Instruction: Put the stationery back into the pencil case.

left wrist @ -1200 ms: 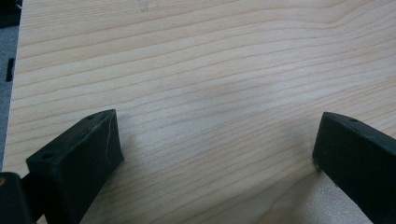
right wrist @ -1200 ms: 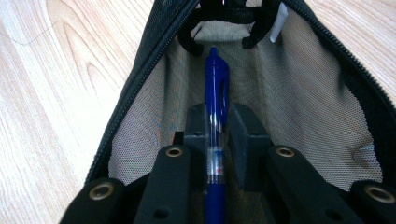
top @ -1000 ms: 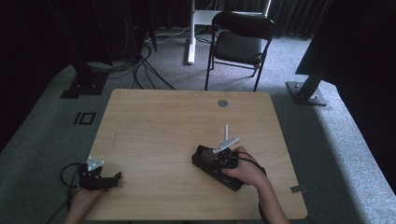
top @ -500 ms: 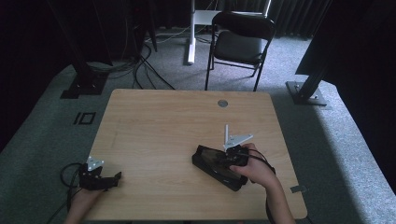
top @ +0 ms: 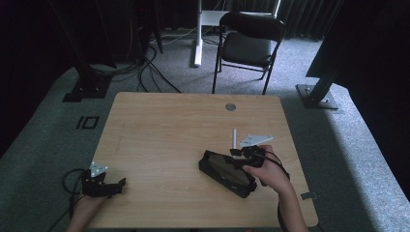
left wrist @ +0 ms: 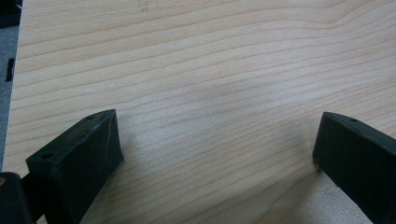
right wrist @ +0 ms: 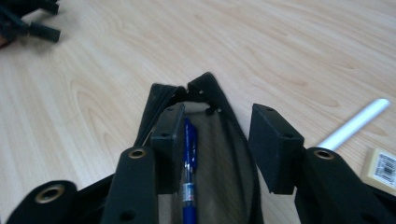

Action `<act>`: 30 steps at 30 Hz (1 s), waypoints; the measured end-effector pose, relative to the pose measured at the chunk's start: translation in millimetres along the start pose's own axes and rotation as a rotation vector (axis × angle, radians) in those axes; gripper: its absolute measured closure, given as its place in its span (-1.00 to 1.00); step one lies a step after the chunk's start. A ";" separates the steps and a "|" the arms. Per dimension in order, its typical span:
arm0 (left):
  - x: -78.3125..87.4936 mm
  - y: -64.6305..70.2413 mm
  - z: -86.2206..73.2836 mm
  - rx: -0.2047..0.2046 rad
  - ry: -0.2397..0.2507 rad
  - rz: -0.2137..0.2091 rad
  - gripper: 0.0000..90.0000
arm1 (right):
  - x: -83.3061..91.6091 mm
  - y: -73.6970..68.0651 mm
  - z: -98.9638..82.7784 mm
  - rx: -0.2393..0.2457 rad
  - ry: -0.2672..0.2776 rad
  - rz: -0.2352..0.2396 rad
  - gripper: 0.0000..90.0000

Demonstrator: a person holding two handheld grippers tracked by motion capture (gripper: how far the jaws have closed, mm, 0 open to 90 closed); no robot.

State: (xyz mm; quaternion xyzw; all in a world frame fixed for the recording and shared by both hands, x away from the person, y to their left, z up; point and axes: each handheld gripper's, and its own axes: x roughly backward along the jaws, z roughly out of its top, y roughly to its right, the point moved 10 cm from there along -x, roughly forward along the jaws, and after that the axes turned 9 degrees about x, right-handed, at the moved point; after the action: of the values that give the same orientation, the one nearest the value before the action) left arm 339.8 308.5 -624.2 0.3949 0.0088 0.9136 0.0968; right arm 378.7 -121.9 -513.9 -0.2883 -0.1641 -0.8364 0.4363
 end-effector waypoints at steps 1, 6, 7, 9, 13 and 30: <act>0.0 0.0 0.0 0.000 0.000 0.000 -0.97 | 0.5 0.8 -0.1 0.001 0.001 -0.003 0.22; 0.0 0.0 0.0 0.000 0.000 0.000 -0.97 | 2.0 6.9 -0.5 0.000 0.002 -0.034 0.18; 0.0 0.0 0.0 0.000 0.000 0.000 -0.97 | 2.1 8.2 -1.0 0.005 -0.001 -0.041 0.16; 0.0 0.0 0.0 0.000 0.000 0.000 -0.97 | 2.4 10.7 0.0 -0.002 0.012 -0.050 0.14; 0.0 0.0 0.0 0.000 0.000 0.000 -0.97 | 3.0 18.8 0.2 -0.022 0.029 -0.081 0.07; 0.0 0.0 0.0 0.000 0.000 0.000 -0.97 | -2.1 53.4 -21.1 -0.094 0.005 -0.202 0.04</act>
State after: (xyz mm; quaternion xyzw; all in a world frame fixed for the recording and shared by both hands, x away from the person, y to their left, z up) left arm 339.8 308.4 -624.2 0.3949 0.0089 0.9136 0.0967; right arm 416.5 -161.8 -530.4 -0.2884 -0.1519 -0.8836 0.3361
